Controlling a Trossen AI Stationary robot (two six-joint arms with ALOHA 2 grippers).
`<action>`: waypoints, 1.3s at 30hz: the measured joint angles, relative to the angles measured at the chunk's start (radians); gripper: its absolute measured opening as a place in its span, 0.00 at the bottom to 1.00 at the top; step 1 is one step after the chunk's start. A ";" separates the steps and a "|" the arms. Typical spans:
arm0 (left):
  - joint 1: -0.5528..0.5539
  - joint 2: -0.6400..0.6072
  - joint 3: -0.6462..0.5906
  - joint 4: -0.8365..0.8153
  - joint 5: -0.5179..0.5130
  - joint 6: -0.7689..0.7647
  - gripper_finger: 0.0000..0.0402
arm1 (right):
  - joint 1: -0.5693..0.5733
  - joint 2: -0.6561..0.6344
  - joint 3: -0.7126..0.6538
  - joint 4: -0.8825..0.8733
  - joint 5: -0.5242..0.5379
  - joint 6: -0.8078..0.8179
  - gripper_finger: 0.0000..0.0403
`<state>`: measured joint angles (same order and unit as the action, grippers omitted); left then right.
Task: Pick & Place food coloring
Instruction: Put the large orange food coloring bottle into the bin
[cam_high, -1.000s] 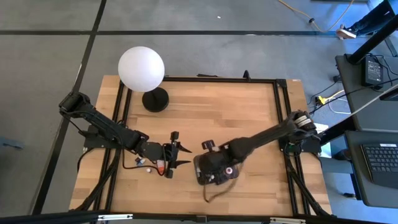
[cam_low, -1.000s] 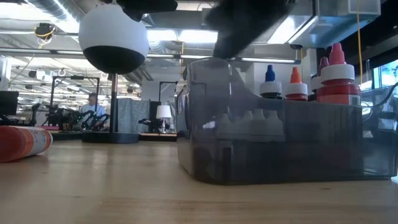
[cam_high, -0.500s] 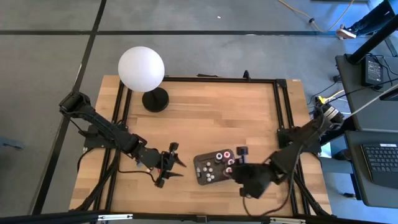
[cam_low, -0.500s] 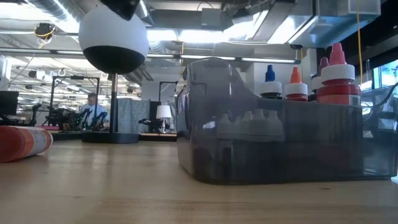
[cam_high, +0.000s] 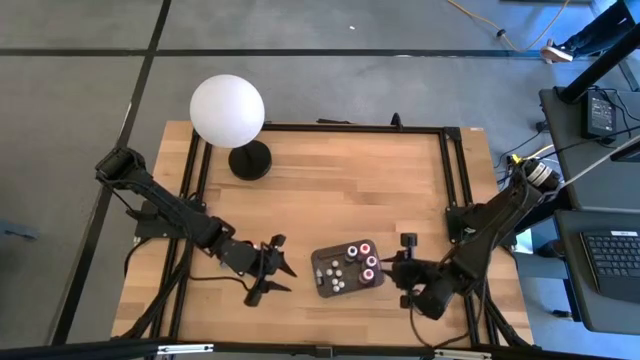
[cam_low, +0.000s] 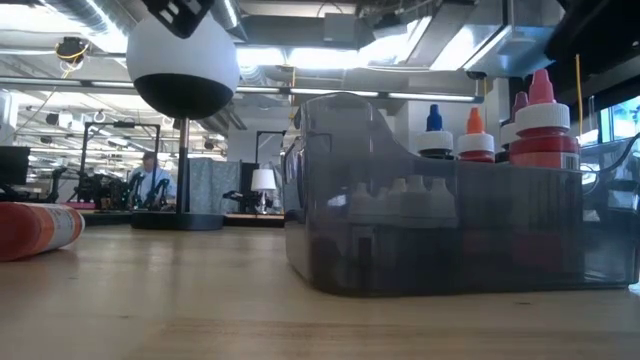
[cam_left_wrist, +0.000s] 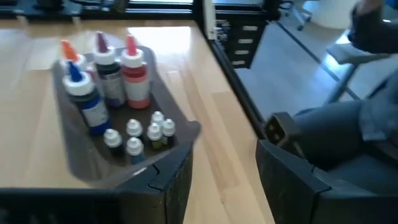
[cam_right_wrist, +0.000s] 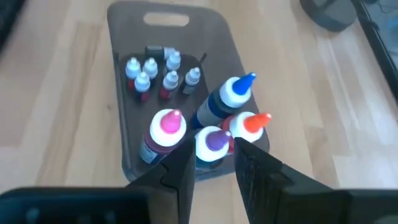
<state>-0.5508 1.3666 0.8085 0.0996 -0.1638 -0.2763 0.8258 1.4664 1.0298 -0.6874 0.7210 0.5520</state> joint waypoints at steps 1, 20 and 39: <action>0.003 0.000 0.000 -0.001 -0.012 0.000 0.44 | 0.009 -0.021 -0.015 0.008 0.004 0.016 0.28; 0.103 -0.001 0.004 -0.259 0.080 -0.255 0.57 | -0.026 -0.226 -0.100 0.316 -0.092 -0.269 0.28; 0.227 0.008 0.065 -0.925 0.057 -1.217 0.57 | -0.052 -0.226 -0.137 0.301 -0.094 -0.303 0.28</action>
<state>-0.3233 1.3746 0.8738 -0.8259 -0.1070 -1.4933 0.7742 1.2407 0.8932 -0.3862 0.6273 0.2493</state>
